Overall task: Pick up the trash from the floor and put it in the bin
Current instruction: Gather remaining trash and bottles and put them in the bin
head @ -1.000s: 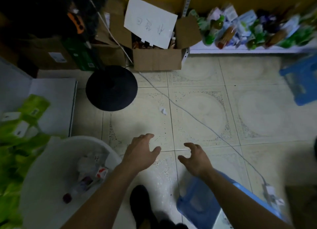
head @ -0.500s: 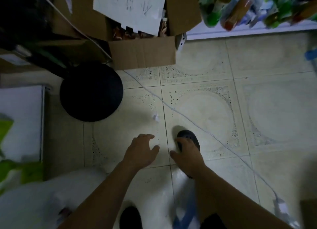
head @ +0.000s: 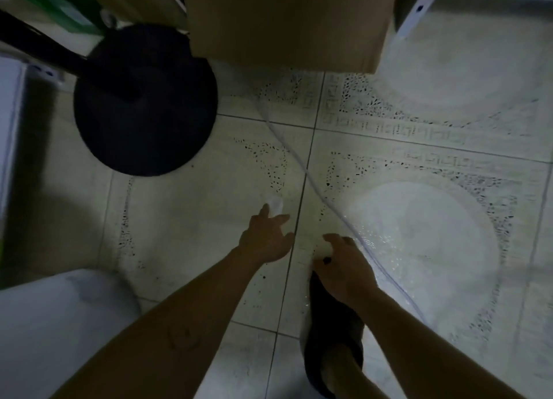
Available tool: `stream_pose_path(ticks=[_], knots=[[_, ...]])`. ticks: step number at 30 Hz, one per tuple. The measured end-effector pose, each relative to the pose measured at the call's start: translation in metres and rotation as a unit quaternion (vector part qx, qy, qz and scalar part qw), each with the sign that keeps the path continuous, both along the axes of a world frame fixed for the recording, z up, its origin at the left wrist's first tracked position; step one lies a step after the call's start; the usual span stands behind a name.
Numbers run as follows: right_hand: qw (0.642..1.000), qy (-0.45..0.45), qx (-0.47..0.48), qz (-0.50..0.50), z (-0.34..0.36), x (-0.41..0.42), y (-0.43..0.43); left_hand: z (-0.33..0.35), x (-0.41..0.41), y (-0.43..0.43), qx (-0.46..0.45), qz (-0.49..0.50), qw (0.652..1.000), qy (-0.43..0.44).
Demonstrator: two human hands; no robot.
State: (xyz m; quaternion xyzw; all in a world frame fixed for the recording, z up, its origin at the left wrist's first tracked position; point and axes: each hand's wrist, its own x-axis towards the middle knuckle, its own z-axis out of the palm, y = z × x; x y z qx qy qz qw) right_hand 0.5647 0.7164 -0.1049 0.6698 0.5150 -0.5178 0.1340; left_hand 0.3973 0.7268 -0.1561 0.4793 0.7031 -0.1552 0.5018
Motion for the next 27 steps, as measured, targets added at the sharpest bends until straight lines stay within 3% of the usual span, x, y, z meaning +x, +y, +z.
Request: stream_pose_path(ticks=[5,9,15,20,24,27], knots=[[0.999,0.032,0.010,-0.006,-0.019,-0.005,0.001,-0.028,0.001,-0.005,-0.015,-0.001,1.000,0.011],[0.999,0.030,0.020,0.004,0.003,-0.013,0.005,-0.004,-0.006,-0.014,0.024,0.032,0.999,0.009],[0.999,0.025,0.018,0.033,0.038,-0.042,0.007,0.028,-0.025,-0.014,0.056,0.002,0.998,-0.003],[0.999,0.017,0.012,0.027,0.003,-0.051,0.001,-0.007,-0.022,-0.023,0.109,-0.009,0.994,-0.028],[0.999,-0.007,-0.015,0.045,-0.021,-0.041,-0.020,-0.039,-0.022,-0.037,0.048,-0.031,0.998,-0.022],[0.997,-0.024,0.009,0.072,-0.041,-0.036,-0.020,-0.063,-0.024,-0.033,0.110,-0.022,0.994,-0.009]])
